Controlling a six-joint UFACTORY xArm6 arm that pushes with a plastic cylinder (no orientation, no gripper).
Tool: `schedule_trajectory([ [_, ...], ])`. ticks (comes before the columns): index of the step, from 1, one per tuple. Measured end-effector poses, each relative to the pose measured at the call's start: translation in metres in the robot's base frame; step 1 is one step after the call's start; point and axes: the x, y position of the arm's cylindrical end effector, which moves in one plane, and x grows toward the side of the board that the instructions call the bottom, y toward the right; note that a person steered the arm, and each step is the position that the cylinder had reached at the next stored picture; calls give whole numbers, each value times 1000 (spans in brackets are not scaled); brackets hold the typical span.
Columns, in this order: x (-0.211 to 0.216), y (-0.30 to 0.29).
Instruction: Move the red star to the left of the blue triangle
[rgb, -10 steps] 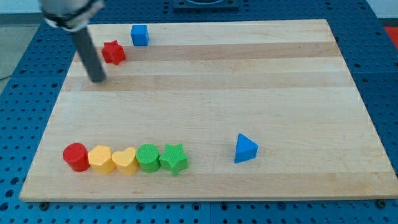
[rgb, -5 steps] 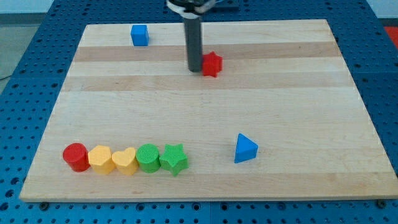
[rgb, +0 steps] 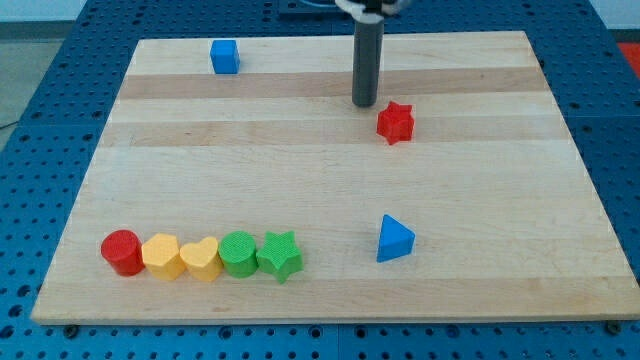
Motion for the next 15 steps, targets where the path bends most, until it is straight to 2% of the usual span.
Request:
schedule_trajectory([
  [1,-10,25],
  [2,33,21],
  [3,96,-7],
  [4,140,-34],
  [5,110,-57],
  [6,47,-59],
  [7,5,6],
  [8,32,36],
  [10,134,-5],
  [11,125,-5],
  [12,82,8],
  [13,68,71],
  [14,96,78],
  [15,135,46],
])
